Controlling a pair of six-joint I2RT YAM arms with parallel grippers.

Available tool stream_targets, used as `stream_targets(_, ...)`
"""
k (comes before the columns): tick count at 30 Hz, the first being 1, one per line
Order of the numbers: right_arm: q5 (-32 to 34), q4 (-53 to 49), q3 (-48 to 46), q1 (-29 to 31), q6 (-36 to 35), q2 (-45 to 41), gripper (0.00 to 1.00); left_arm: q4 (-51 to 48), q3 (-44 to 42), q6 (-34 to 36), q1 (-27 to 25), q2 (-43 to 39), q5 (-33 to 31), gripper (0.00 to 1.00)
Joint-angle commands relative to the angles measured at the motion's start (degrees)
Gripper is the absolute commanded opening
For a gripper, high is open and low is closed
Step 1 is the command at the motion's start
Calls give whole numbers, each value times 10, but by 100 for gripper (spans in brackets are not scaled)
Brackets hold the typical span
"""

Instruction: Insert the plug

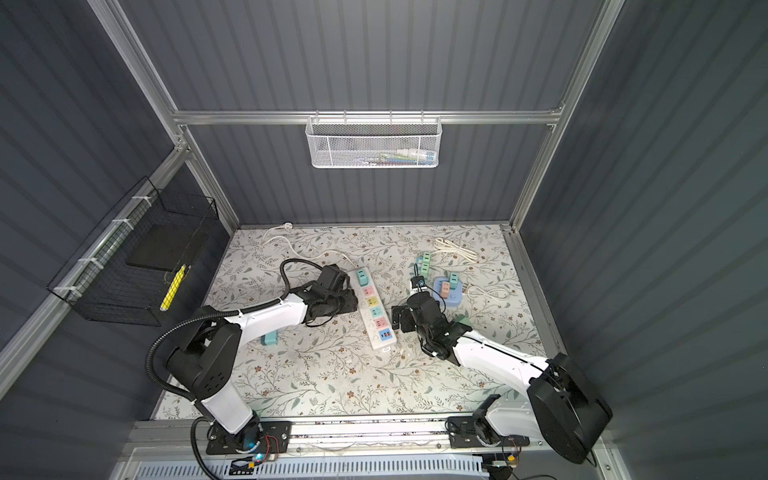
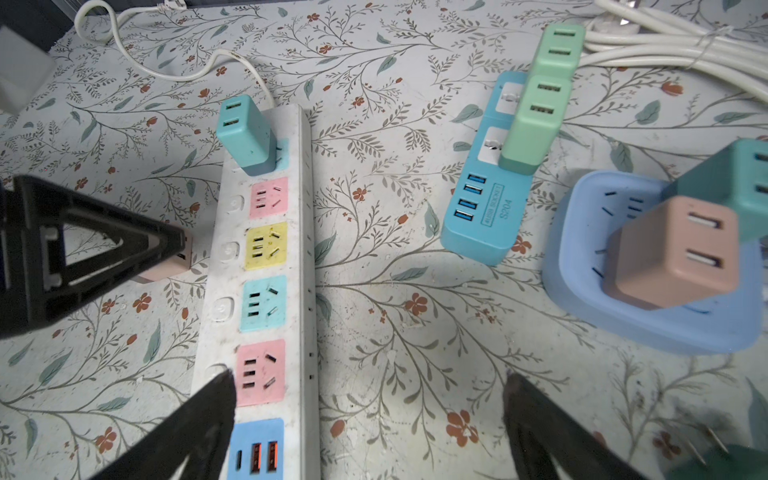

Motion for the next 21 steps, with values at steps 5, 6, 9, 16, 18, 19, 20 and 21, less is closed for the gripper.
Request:
stream_targets(5, 11, -11, 13, 2, -8, -8, 99, -80, 66, 89, 23, 6, -75, 65)
stream_targets(6, 11, -11, 13, 2, -9, -9, 99, -92, 72, 100, 30, 14, -73, 66)
stream_targets(9, 11, -13, 14, 3, -9, -13, 99, -125, 92, 132, 54, 39, -53, 68)
stream_targets(16, 16, -6, 10, 3, -8, -7, 99, -124, 84, 148, 73, 55, 9, 69)
stream_targets(18, 15, -2, 10, 3, -7, -1, 99, -129, 82, 153, 73, 61, 15, 69)
stream_targets(19, 13, -2, 12, 4, -7, -1, 99, -134, 83, 155, 73, 65, 18, 69)
stream_targets(20, 11, -1, 13, 4, -6, 3, 99, -140, 85, 161, 73, 68, 18, 70)
stream_targets(21, 9, -3, 14, 5, -6, 5, 99, -145, 86, 166, 73, 73, 19, 70)
